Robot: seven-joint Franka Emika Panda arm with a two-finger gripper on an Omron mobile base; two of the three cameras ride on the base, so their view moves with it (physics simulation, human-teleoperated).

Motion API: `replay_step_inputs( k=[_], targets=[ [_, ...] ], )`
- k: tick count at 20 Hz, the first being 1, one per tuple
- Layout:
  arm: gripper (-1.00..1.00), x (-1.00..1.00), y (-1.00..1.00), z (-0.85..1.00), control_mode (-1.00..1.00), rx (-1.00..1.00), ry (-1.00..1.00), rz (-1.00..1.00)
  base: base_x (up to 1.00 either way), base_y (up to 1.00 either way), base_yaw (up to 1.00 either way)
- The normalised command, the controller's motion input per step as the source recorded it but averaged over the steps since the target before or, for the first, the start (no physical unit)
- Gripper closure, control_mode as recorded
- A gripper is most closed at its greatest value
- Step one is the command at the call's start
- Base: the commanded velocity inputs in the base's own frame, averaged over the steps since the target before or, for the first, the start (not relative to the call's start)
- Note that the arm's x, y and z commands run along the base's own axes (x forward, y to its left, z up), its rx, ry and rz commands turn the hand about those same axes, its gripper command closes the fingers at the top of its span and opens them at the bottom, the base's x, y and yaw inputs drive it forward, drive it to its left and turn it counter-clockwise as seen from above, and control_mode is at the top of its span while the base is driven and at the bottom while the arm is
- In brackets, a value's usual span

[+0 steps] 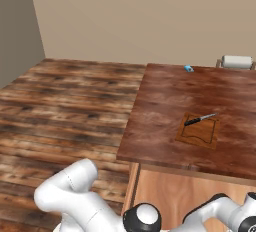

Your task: Open the drawer on the right and place the cutting tools on the cutting board.

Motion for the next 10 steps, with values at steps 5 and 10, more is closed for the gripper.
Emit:
replay_step_inputs(
  k=[5, 10],
  targets=[
    [1.0, -0.13, -0.06, -0.07, -1.0, 0.02, 0.0, 0.0, 0.0, 0.0, 0.0],
    [1.0, -0.36, 0.0, 0.12, -1.0, 0.04, 0.0, 0.0, 0.0, 0.0, 0.0]
  ],
)
